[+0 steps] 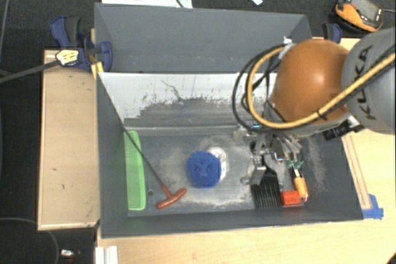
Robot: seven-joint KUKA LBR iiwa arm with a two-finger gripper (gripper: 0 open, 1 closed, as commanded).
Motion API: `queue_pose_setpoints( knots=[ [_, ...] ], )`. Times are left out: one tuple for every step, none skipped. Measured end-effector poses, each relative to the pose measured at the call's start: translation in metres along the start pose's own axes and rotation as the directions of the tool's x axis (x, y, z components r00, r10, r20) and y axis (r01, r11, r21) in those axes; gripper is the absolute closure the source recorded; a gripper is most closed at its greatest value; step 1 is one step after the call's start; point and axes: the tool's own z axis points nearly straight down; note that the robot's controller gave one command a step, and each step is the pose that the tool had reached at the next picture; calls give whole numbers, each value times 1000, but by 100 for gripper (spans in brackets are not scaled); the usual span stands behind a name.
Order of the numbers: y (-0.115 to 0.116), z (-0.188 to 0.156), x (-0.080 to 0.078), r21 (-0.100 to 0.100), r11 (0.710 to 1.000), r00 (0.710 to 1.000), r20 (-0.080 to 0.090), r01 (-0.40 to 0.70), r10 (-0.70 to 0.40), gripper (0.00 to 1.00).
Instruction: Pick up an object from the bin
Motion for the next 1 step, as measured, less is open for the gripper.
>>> queue_pose_setpoints(
  knots=[
    [0, -4, -1, -1, 1000, 1000, 8, -2, 2, 0]
  ],
)
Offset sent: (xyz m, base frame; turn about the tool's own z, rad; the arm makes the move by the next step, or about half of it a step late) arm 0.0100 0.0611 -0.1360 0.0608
